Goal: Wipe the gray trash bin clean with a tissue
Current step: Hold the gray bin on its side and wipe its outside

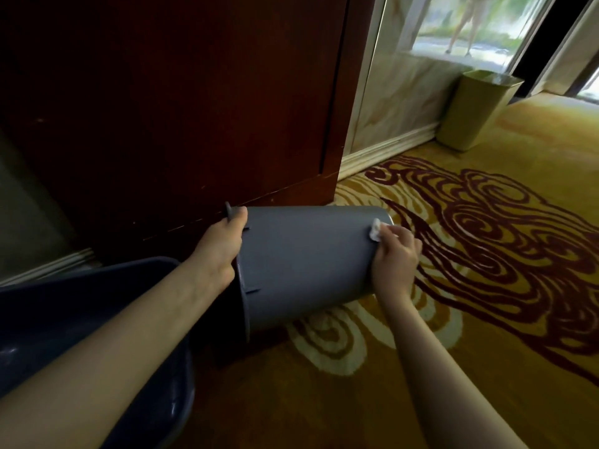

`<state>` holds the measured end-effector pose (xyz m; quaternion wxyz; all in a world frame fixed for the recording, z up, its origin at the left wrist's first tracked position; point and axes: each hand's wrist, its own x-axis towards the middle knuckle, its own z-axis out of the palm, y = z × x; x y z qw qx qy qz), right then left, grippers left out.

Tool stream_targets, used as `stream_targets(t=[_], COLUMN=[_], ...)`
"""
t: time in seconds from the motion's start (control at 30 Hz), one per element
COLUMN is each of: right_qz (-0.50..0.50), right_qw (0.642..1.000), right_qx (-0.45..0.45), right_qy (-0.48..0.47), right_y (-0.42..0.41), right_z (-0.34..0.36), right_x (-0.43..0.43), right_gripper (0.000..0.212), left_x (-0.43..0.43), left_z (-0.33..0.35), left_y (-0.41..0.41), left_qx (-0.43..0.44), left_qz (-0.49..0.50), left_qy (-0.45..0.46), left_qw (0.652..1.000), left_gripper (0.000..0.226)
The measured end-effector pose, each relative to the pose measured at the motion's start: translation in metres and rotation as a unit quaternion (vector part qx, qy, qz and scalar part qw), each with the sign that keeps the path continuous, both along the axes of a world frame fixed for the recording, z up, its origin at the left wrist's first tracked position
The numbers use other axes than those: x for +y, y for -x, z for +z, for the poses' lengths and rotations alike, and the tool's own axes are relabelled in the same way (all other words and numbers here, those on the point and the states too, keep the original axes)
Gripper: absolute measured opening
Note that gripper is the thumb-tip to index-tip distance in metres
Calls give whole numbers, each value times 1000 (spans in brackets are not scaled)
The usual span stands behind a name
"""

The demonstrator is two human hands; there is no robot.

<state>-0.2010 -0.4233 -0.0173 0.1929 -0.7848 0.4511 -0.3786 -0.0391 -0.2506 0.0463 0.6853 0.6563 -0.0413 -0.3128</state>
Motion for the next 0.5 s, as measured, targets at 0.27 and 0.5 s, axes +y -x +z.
stream_targets(t=[0.27, 0.5], right_qz=[-85, -32], right_qw=[957, 866], right_qx=[-145, -213], right_qy=[-235, -452], right_y=[29, 37], right_z=[-17, -48], right_x=[1, 56], right_gripper=[25, 24], left_x=[12, 43], left_z=[6, 40], left_y=[5, -25], left_qx=[-186, -261], left_qz=[-56, -336], left_qy=[48, 14], left_qw=[980, 905], left_gripper=[18, 23])
